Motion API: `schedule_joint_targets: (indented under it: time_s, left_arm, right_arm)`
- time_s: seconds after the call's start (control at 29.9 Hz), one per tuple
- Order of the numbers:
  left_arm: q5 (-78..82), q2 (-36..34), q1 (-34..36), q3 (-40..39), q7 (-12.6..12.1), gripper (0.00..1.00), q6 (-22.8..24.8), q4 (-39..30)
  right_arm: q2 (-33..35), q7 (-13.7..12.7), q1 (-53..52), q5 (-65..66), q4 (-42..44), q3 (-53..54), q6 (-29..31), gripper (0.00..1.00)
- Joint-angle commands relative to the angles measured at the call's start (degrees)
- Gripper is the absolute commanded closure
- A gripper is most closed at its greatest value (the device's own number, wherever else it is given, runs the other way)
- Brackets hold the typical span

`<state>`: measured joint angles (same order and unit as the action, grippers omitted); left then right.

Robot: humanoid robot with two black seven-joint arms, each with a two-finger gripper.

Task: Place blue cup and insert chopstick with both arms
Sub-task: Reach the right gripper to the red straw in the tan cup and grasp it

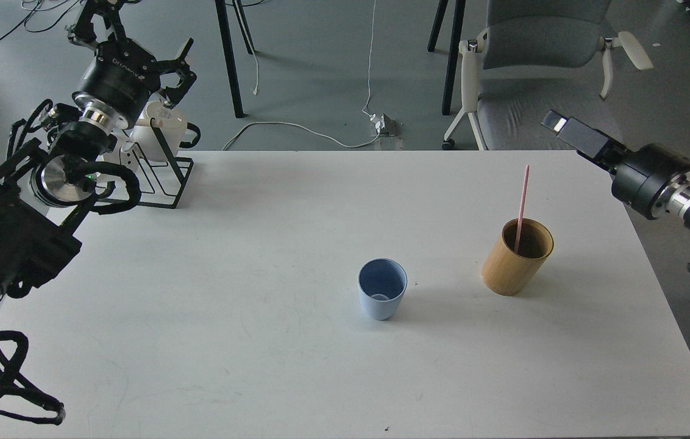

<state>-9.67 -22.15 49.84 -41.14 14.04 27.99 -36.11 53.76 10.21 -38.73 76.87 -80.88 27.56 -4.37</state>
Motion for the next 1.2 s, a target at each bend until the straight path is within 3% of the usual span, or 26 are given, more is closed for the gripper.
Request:
schedule_joint_targets:
  time_s: [0.0, 0.13, 0.3, 0.4, 0.53, 0.74, 1.04, 1.17]
  left_arm:
    - [-0.62, 0.0, -0.01, -0.08, 0.02, 0.0, 0.01, 0.43]
    - [-0.7, 0.27, -0.36, -0.16, 0.02, 0.0, 0.01, 0.43]
    - [-0.7, 0.27, -0.71, -0.16, 0.02, 0.0, 0.01, 0.43]
    - [-0.7, 0.09, -0.71, -0.16, 0.02, 0.0, 0.01, 0.43]
    - [-0.7, 0.0, -0.71, -0.16, 0.02, 0.0, 0.01, 0.43]
    - [-0.7, 0.0, -0.89, -0.16, 0.2, 0.0, 0.01, 0.43]
    - [-0.7, 0.09, -0.89, -0.16, 0.28, 0.0, 0.01, 0.51]
    - [-0.7, 0.27, -0.89, -0.25, 0.28, 0.0, 0.01, 1.57]
  right_arm:
    - [-0.76, 0.42, -0.2, 12.04, 3.87, -3.73, 0.15, 0.08]
    - [-6.98, 3.23, -3.27, 19.27, 12.4, -7.07, 0.24, 0.22]
    - [-11.22, 3.5, -6.18, 19.54, 14.0, -10.59, 0.41, 0.31]
    - [-11.31, 3.59, -6.62, 19.72, 14.0, -12.26, 0.5, 0.35]
    - [-11.13, 3.5, -6.53, 20.07, 14.52, -13.67, 0.59, 0.49]
    - [-11.22, 3.59, -6.53, 20.07, 17.07, -14.55, 0.59, 0.54]
    - [-10.69, 3.59, -6.27, 21.91, 16.63, -14.99, 0.68, 0.82]
    - [-10.61, 3.59, -6.36, 22.18, 16.63, -15.78, 0.68, 0.88]
